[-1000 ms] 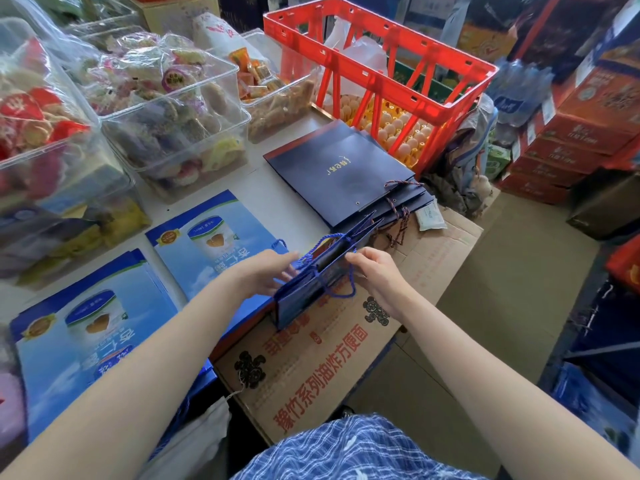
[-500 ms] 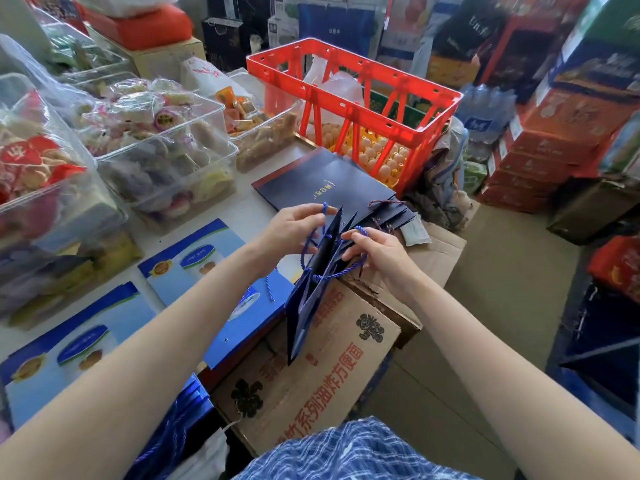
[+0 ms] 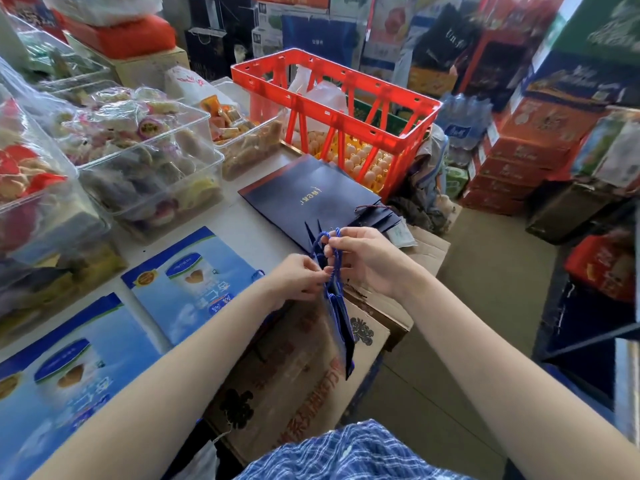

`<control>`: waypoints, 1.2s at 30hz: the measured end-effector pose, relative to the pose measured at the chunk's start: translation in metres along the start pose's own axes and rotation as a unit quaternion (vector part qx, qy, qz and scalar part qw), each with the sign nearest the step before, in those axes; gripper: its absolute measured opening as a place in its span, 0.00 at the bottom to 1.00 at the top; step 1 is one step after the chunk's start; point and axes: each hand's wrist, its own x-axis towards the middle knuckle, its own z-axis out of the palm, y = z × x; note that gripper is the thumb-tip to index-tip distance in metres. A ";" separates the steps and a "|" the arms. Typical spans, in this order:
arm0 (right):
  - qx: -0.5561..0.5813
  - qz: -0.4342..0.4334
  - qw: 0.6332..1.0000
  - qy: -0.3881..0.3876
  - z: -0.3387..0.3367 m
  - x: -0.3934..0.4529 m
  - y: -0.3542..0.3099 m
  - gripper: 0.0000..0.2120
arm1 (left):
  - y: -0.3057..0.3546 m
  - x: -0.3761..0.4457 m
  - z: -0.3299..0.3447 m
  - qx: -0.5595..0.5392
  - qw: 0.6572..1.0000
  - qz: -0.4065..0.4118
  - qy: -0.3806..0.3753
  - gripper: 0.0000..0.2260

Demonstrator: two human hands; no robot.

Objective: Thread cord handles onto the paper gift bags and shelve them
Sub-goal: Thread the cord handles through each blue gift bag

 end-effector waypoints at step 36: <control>-0.234 0.097 0.957 0.138 -0.046 -0.008 0.020 0.16 | -0.017 0.013 0.033 0.086 0.995 0.046 0.020 0.11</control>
